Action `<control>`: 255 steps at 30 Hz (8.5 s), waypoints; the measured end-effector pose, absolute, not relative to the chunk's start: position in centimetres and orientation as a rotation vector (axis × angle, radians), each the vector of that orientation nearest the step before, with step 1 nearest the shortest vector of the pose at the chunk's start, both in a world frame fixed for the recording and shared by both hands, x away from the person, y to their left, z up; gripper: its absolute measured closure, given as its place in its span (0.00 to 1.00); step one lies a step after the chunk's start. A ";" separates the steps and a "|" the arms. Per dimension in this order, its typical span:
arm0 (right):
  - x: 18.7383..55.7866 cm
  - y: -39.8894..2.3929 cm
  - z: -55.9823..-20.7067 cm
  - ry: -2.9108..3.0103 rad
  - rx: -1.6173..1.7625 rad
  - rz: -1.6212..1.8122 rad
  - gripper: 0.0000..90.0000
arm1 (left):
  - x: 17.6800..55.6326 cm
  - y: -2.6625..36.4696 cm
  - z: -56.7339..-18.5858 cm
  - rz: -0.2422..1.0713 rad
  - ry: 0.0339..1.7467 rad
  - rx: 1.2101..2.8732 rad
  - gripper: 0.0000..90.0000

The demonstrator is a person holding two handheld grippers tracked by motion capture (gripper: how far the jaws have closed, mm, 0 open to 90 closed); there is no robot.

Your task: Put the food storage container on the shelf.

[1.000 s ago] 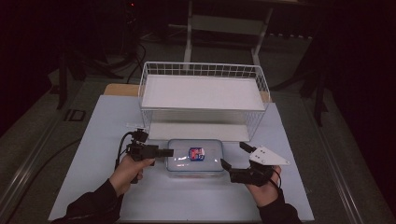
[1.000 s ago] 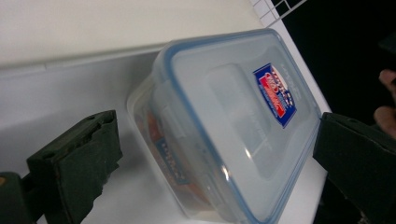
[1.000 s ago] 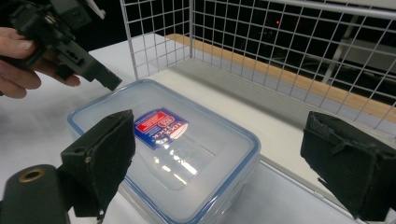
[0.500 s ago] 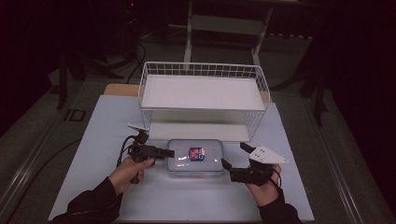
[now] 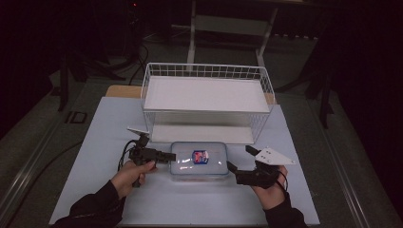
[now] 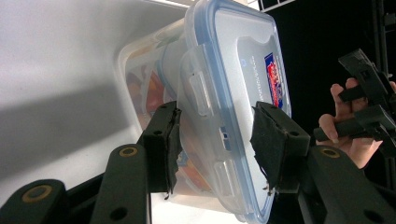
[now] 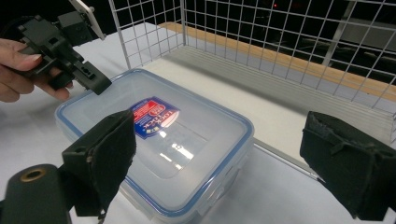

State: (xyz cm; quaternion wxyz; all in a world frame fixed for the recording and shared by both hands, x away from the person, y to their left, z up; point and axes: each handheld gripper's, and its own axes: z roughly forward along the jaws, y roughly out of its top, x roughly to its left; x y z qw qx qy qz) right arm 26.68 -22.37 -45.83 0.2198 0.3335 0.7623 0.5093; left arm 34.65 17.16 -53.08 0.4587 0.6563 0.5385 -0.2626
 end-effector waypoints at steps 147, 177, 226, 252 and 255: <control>40.7 -26.2 -50.1 2.228 1.247 1.726 0.51 | 39.4 12.4 -50.5 0.067 0.980 1.644 0.58; 38.6 -24.2 -48.9 2.120 1.310 1.547 0.40 | 37.4 12.7 -50.8 0.122 0.965 1.686 0.30; 41.0 -15.7 -52.4 2.249 1.337 1.327 0.99 | 29.3 15.9 -50.4 0.228 0.806 1.729 0.00; 37.0 -15.8 -51.8 2.321 1.175 1.483 0.26 | 28.7 15.4 -50.1 0.200 0.765 1.753 0.00; 36.0 -16.3 -51.3 2.326 1.152 1.531 0.19 | 28.4 15.4 -49.9 0.196 0.753 1.759 0.00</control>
